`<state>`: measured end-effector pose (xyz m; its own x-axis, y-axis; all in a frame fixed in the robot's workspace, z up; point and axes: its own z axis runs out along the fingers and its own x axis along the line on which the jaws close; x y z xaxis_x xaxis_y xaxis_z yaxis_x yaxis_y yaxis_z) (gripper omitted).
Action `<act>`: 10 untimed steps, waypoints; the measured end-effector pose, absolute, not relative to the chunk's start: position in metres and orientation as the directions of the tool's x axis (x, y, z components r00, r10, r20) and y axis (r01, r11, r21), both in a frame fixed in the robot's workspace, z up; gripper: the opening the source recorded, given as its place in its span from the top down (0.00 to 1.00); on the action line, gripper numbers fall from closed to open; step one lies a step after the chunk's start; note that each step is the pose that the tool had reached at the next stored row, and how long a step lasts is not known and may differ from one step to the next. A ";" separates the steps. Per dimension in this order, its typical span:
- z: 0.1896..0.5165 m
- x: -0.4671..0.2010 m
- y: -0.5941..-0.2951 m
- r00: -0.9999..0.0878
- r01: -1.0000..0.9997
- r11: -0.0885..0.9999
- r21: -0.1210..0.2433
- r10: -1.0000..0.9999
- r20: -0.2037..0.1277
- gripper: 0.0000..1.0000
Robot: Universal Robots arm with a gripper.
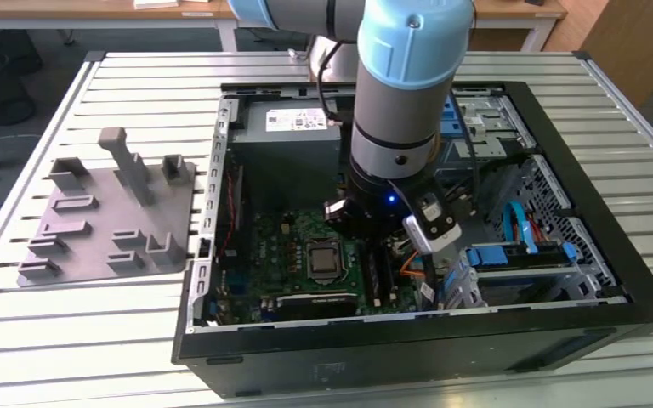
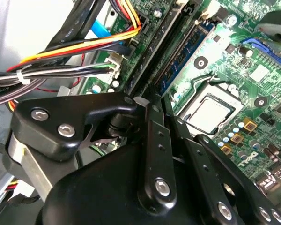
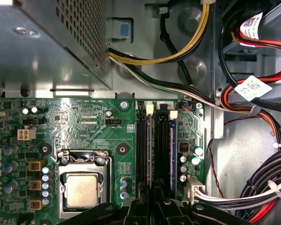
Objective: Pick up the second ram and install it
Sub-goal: 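Insert the second ram into the second slot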
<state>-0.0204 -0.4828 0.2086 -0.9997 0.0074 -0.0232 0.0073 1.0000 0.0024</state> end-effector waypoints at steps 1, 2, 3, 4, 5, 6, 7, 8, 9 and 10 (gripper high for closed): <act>0.208 -0.020 -0.483 -1.000 0.007 1.000 0.002 0.007 -0.023 0.86; 0.207 -0.020 -0.483 -1.000 0.007 1.000 0.002 0.007 -0.023 0.86; 0.207 -0.020 -0.483 -1.000 0.007 1.000 0.002 0.007 -0.023 0.86; 0.206 -0.020 -0.483 -1.000 0.007 1.000 0.003 0.007 -0.023 0.86; 0.206 -0.020 -0.483 -1.000 0.007 1.000 0.002 0.007 -0.023 0.86; 0.206 -0.020 -0.483 -1.000 0.007 1.000 0.002 0.007 -0.023 0.86; 0.206 -0.020 -0.483 -1.000 0.007 1.000 0.002 0.007 -0.023 0.86; 0.206 -0.020 -0.483 -1.000 0.007 1.000 0.002 0.007 -0.023 0.86; 0.206 -0.020 -0.483 -1.000 0.007 1.000 0.002 0.007 -0.023 0.86; 0.206 -0.020 -0.483 -1.000 0.007 1.000 0.002 0.007 -0.023 0.86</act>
